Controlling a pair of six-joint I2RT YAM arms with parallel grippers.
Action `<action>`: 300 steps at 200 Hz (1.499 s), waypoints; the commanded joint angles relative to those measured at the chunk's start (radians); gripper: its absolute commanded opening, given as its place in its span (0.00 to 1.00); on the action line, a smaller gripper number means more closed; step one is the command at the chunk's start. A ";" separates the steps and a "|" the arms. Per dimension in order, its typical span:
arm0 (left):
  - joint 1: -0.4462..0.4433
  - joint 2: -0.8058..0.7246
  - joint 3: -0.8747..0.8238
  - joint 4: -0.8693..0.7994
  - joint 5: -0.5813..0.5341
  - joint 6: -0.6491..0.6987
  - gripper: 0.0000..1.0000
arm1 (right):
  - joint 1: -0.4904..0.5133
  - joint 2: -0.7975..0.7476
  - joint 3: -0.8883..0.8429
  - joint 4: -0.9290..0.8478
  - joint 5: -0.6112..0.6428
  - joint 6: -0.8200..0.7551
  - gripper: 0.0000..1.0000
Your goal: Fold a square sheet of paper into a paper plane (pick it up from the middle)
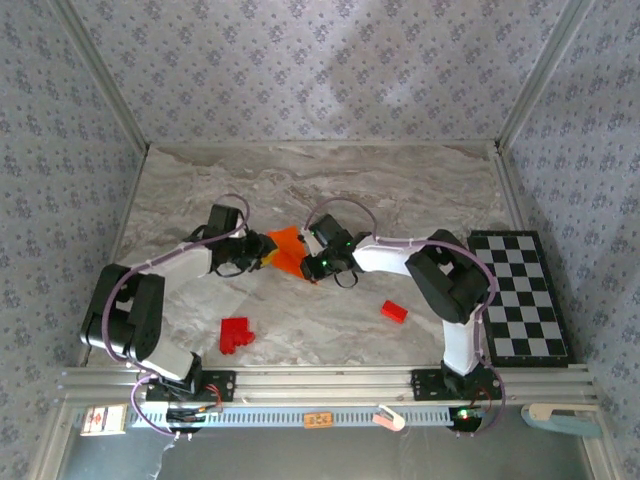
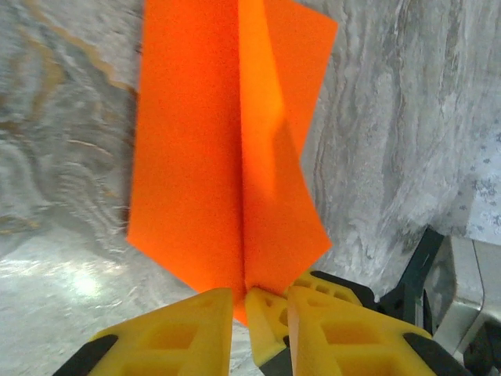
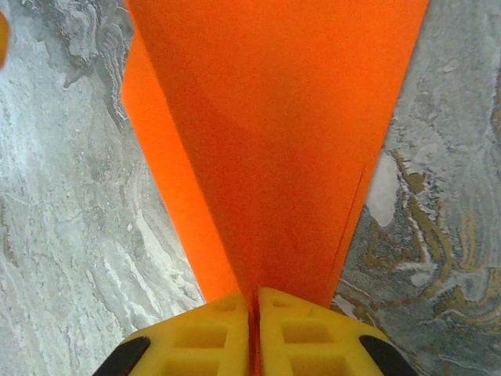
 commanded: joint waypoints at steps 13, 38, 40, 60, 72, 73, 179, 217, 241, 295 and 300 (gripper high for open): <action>-0.028 0.067 0.005 0.075 0.048 0.018 0.24 | -0.023 0.025 -0.011 0.027 -0.099 0.049 0.12; -0.036 0.099 0.005 0.099 0.053 0.030 0.24 | -0.041 0.027 -0.024 0.054 -0.138 0.072 0.12; -0.036 0.101 0.004 0.101 0.053 0.030 0.24 | -0.042 0.027 -0.025 0.055 -0.141 0.075 0.12; -0.040 0.118 0.007 0.110 0.052 0.038 0.23 | -0.056 0.031 -0.035 0.079 -0.175 0.093 0.12; -0.042 0.129 0.014 0.110 0.052 0.043 0.23 | -0.062 0.033 -0.039 0.091 -0.191 0.103 0.12; -0.042 0.130 0.014 0.110 0.052 0.043 0.22 | -0.062 0.033 -0.039 0.092 -0.193 0.104 0.12; -0.051 0.159 0.000 0.191 0.080 0.062 0.25 | -0.114 0.060 -0.066 0.157 -0.292 0.191 0.12; -0.051 0.150 -0.018 0.232 0.078 0.074 0.28 | -0.125 0.068 -0.070 0.170 -0.315 0.209 0.12; -0.051 0.151 -0.017 0.241 0.080 0.087 0.30 | -0.128 0.072 -0.075 0.183 -0.325 0.224 0.12; -0.050 0.181 0.017 0.225 0.078 0.131 0.34 | -0.136 0.077 -0.079 0.203 -0.346 0.243 0.12; -0.051 0.184 0.019 0.225 0.078 0.133 0.34 | -0.136 0.077 -0.079 0.203 -0.346 0.243 0.12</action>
